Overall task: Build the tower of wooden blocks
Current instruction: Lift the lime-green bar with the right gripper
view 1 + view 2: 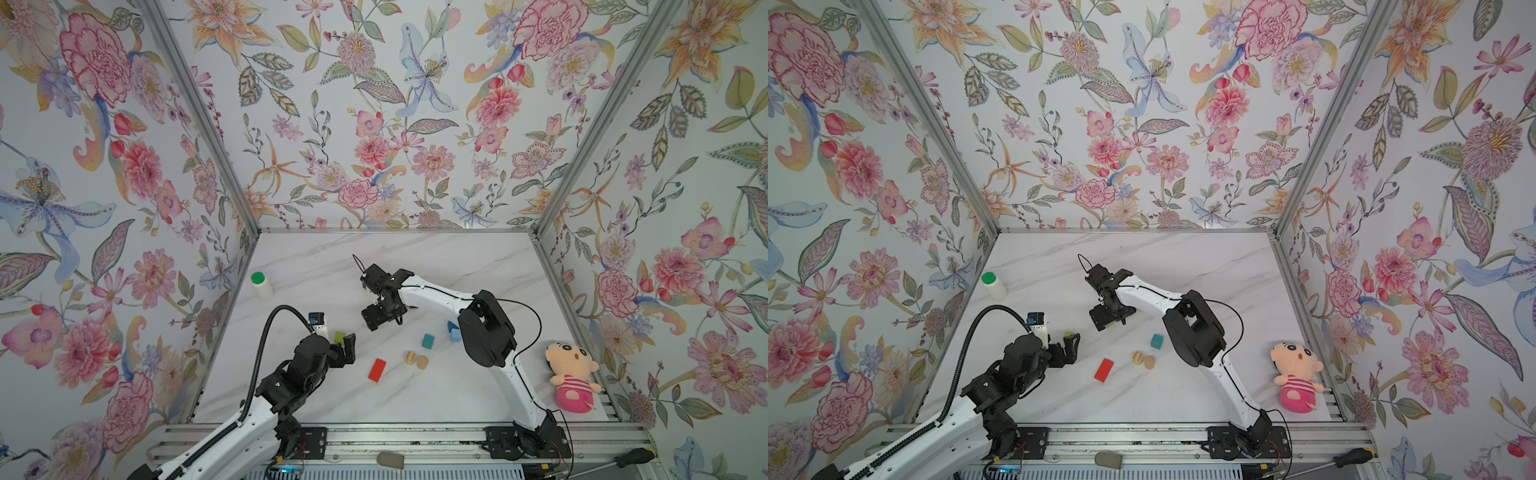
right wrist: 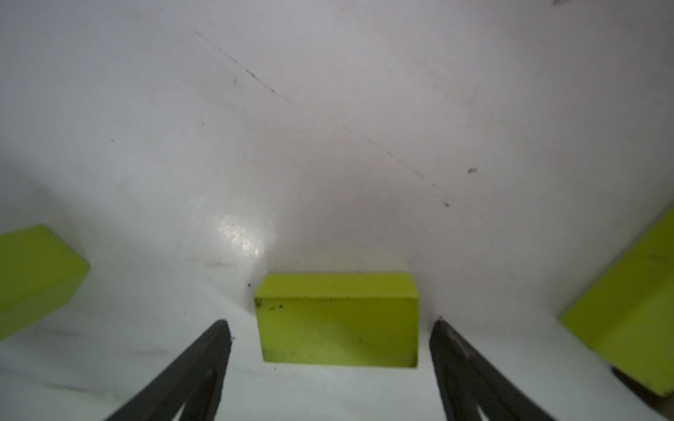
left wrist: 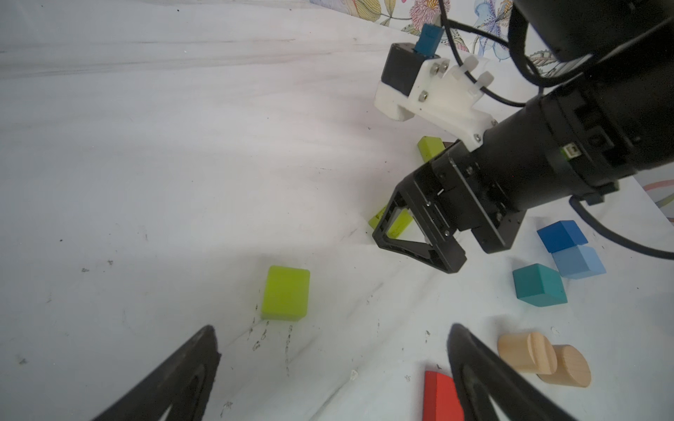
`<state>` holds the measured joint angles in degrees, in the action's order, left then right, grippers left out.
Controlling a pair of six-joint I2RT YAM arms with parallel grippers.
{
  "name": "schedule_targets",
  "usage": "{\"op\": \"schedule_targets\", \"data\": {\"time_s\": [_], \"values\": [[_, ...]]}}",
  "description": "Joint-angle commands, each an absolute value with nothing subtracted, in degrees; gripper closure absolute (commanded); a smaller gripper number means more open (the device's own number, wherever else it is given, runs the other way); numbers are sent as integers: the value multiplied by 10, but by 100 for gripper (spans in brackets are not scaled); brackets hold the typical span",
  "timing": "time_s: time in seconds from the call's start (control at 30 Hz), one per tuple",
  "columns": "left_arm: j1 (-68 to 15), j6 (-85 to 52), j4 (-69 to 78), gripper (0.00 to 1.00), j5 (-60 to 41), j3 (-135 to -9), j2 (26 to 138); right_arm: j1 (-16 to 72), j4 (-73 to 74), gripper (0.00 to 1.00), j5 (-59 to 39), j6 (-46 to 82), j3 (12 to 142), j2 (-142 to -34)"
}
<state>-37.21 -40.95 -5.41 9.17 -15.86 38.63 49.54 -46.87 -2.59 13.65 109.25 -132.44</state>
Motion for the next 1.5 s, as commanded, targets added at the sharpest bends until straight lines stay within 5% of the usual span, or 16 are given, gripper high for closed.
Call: {"op": "schedule_targets", "data": {"time_s": [0.0,0.53,0.93,1.47], "values": [[-377,-395,-55,1,90,-152,389,499,-472,14,-21,129,1098,-1337],[-376,-398,-54,1,91,-145,387,499,-474,20,-15,119,1115,-1353],[-376,-394,-57,1,93,-148,386,498,-475,38,1,129,1119,-1338],[-376,-370,-53,1,100,-159,405,490,-476,40,19,150,1135,-1322]]}}
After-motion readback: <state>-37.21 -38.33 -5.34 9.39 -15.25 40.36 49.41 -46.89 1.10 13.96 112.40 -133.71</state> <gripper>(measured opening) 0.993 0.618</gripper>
